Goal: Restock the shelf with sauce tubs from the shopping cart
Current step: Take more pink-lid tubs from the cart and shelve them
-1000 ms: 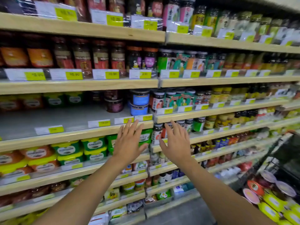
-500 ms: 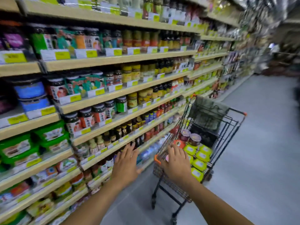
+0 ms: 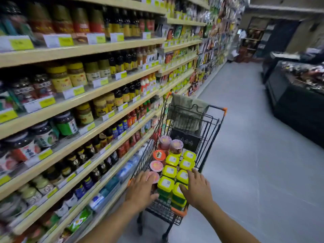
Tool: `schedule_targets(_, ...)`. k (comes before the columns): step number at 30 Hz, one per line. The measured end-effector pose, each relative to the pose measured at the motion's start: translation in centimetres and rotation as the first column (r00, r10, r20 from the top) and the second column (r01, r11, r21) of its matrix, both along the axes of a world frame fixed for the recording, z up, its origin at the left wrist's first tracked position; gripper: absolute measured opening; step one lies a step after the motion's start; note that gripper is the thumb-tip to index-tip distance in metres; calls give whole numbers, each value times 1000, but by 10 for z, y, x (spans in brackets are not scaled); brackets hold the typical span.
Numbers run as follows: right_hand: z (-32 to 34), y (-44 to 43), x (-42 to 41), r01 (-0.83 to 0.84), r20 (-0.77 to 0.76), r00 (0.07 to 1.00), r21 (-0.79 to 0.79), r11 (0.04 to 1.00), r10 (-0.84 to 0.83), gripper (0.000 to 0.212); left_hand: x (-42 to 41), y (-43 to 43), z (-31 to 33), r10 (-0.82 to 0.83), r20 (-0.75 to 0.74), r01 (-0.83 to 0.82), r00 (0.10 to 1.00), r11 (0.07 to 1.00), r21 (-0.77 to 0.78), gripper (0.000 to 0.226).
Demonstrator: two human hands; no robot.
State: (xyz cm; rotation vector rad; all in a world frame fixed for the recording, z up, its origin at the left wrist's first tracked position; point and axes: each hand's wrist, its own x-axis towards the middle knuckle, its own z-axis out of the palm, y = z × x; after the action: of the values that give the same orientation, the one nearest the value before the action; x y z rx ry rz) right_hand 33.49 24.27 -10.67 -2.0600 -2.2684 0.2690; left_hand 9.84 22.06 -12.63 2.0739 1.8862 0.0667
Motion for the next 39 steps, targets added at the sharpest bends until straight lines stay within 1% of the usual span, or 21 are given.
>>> schedule_targets(5, -8, 63, 19, 75, -10, 997, -55, 996, -76, 74, 16, 88, -6, -90, 48, 89, 995, 996, 5, 87)
schedule_targets(9, -11, 106, 29, 122, -6, 992, -85, 989, -123, 72, 24, 144, -12, -109, 59, 110, 992, 994, -25, 86)
schedule_targets(11, -12, 122, 34, 134, -7, 991, -98, 986, -135, 75, 26, 162, -15, -117, 58, 119, 991, 993, -26, 85)
schedule_targets(17, -24, 175, 43, 138, -12, 990, -137, 981, -141, 76, 25, 204, -30, -118, 67, 122, 991, 990, -67, 80)
schedule_targets(23, -48, 235, 45, 76, -5, 997, -193, 978, -79, 77, 22, 246, -47, -73, 63, 80, 995, 990, -114, 79)
schedule_targets(26, -62, 274, 46, 22, -14, 1000, -227, 974, -26, 81, 23, 272, -51, -25, 62, 34, 998, 988, -151, 77)
schedule_targets(30, -81, 328, 52, -62, -17, 998, -266, 962, 60, 81, 27, 312, -61, 69, 59, -56, 996, 977, -205, 79)
schedule_targets(36, -114, 403, 65, -123, -63, 992, -346, 930, 108, 81, 38, 368, -85, 192, 39, -172, 981, 939, -298, 75)
schedule_targets(39, -131, 434, 68, -146, -81, 989, -380, 914, 124, 83, 43, 394, -106, 317, 104, -268, 943, 906, -328, 79)
